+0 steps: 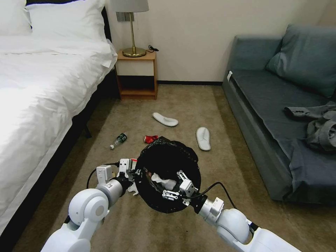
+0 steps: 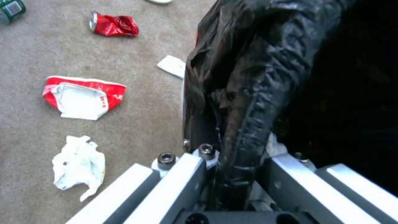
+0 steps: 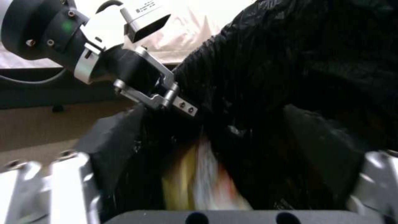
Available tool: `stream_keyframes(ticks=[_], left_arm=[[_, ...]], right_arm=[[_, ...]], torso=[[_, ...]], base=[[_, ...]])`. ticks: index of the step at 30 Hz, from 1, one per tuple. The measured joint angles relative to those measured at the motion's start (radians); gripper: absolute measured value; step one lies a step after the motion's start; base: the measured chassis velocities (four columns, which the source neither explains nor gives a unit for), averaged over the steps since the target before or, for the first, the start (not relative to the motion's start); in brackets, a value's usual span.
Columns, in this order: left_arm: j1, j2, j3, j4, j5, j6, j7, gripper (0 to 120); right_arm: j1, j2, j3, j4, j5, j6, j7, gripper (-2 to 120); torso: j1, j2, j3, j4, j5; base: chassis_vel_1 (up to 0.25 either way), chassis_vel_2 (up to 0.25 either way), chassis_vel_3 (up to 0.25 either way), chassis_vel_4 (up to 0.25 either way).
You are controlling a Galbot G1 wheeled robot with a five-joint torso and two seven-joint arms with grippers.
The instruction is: Pick up the trash bin, then pick up the garbage on the floor and place it into the trash bin.
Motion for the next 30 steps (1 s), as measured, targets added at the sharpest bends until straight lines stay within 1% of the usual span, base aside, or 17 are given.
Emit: stream_keyframes(ticks=[1,2,5,20,23,25,27,30], left_arm=[[0.0,0.0,0.0,0.0,0.0,0.0,0.0,0],[-0.001,0.0,0.0,0.002,0.001,0.0,0.0,0],[-0.004,-0.001,-0.002,0.006,0.001,0.0,-0.001,0],[-0.009,-0.005,-0.006,0.022,0.005,0.0,-0.008,0],[-0.009,-0.002,-0.011,0.034,0.011,0.0,-0.016,0],[-0.017,-0.003,-0.01,0.062,0.019,0.0,-0.024,0],[-0.018,-0.004,-0.009,0.066,0.02,0.0,-0.026,0],[-0.026,-0.01,-0.006,0.09,0.031,0.0,-0.029,0]], right_arm=[[0.0,0.0,0.0,0.0,0.0,0.0,0.0,92],[0.0,-0.001,0.001,0.0,0.001,0.0,0.0,98],[0.0,0.0,0.001,-0.004,0.001,0.0,0.001,99],[0.008,-0.002,0.003,0.004,0.002,-0.004,0.003,100],[0.025,-0.005,0.003,0.017,0.007,-0.013,0.013,100],[0.084,-0.005,-0.005,0.058,0.032,-0.037,0.036,100],[0.096,-0.005,-0.006,0.065,0.037,-0.04,0.039,100],[0.145,-0.005,-0.004,0.097,0.062,-0.057,0.056,100]], torso=[[0.0,0.0,0.0,0.0,0.0],[0.0,0.0,0.0,0.0,0.0],[0.0,0.0,0.0,0.0,0.0],[0.0,0.0,0.0,-0.0001,0.0],[0.0,0.0,0.0,-0.0001,0.0],[0.0,0.0,0.0,0.0,0.0001],[0.0,0.0,0.0,0.0001,0.0001],[0.0,0.0,0.0,0.0001,0.0]], base=[[0.0,0.0,0.0,0.0],[0.0,0.0,0.0,0.0],[0.0,0.0,0.0,0.0],[0.0,0.0,0.0,0.0],[0.0,0.0,0.0,0.0],[0.0,0.0,0.0,0.0],[0.0,0.0,0.0,0.0],[0.0,0.0,0.0,0.0]])
